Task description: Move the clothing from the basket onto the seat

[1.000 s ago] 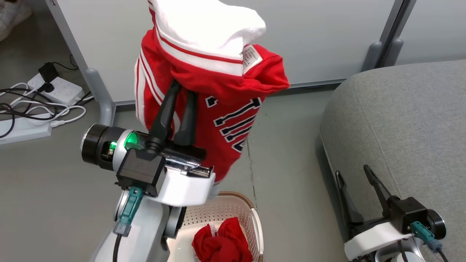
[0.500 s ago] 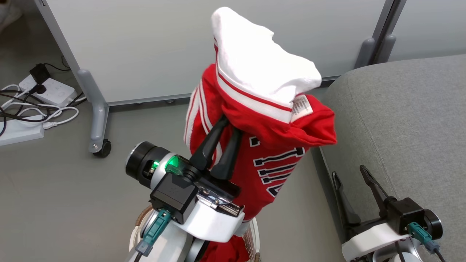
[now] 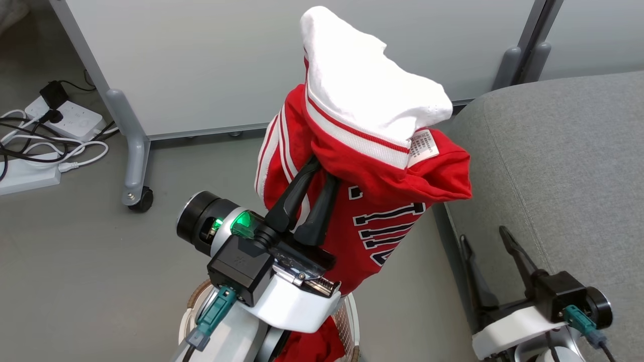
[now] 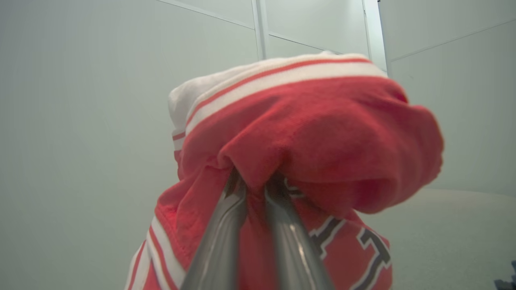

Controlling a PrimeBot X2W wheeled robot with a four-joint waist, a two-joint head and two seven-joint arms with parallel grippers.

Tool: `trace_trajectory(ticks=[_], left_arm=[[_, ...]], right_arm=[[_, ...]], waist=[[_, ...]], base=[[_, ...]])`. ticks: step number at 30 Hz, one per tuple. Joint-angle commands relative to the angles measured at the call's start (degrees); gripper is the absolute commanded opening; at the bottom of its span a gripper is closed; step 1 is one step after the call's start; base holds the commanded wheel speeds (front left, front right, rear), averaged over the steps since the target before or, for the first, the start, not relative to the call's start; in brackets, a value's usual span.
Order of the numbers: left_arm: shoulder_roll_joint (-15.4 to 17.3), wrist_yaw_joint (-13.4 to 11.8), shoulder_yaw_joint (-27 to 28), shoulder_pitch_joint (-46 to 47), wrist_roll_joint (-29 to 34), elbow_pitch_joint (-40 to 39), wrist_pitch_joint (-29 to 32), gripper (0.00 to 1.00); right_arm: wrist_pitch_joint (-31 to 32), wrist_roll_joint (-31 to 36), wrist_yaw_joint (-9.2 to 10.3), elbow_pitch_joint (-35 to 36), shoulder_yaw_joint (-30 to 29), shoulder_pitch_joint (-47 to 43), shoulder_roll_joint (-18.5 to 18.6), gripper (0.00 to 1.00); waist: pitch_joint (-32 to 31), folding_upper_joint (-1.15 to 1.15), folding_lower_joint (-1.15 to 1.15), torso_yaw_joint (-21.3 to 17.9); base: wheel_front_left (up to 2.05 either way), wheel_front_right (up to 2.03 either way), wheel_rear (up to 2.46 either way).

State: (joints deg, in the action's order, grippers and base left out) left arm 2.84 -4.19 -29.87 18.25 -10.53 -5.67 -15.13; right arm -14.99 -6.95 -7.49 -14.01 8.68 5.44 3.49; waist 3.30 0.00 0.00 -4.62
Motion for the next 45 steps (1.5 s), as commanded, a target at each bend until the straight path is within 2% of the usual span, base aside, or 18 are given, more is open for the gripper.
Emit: trace_trajectory(ticks=[1,6,11,14,17,21,29,45], left_arm=[[0.11,-0.37,0.34,1.05,-0.07,-0.27,-0.04,0.00],[0.10,-0.53,0.75,1.03,0.17,-0.22,-0.04,0.00],[0.12,-0.29,1.37,1.30,0.58,0.03,-0.04,0.00],[0.12,0.00,1.72,1.53,0.97,0.23,-0.04,0.00],[0.11,0.35,2.47,1.65,1.29,0.60,-0.04,0.00],[0.12,0.58,3.16,1.70,1.49,0.64,-0.04,0.00],[0.12,1.10,2.32,1.65,1.53,0.41,-0.04,0.00],[0.11,1.91,-4.56,1.82,-1.22,1.45,-0.04,0.00]], right_arm=[[-0.30,0.27,-0.01,0.05,0.55,0.63,0.39,1.00],[-0.30,-0.01,-0.01,1.48,4.50,1.52,3.25,1.00],[-0.29,-2.59,-0.01,3.89,10.69,2.53,7.78,1.00],[-0.24,-8.62,-0.01,6.62,17.12,3.37,10.60,1.00],[-0.21,-16.54,-0.01,11.02,24.51,4.77,15.28,1.00],[-0.20,-21.02,-0.01,14.51,28.43,6.37,17.72,1.00],[-0.20,-25.96,-0.01,17.96,31.31,8.76,17.93,1.00],[-0.20,-28.45,-0.01,13.60,35.92,14.50,17.21,1.00]], waist=[[0.04,0.00,0.00,-0.01],[0.28,0.00,0.00,-0.41],[0.77,0.00,0.00,-0.85],[1.45,0.00,0.00,-0.81],[1.87,0.00,0.00,-1.14],[1.93,0.00,0.00,-1.25],[1.71,0.00,0.00,-0.93],[1.84,0.00,0.00,1.30]], base=[[0.00,0.00,0.00],[0.00,0.00,0.00],[0.00,0.00,0.00],[0.00,0.00,0.00],[0.00,0.00,0.00],[0.00,0.00,0.00],[0.00,0.00,0.00],[0.00,0.00,0.00]])
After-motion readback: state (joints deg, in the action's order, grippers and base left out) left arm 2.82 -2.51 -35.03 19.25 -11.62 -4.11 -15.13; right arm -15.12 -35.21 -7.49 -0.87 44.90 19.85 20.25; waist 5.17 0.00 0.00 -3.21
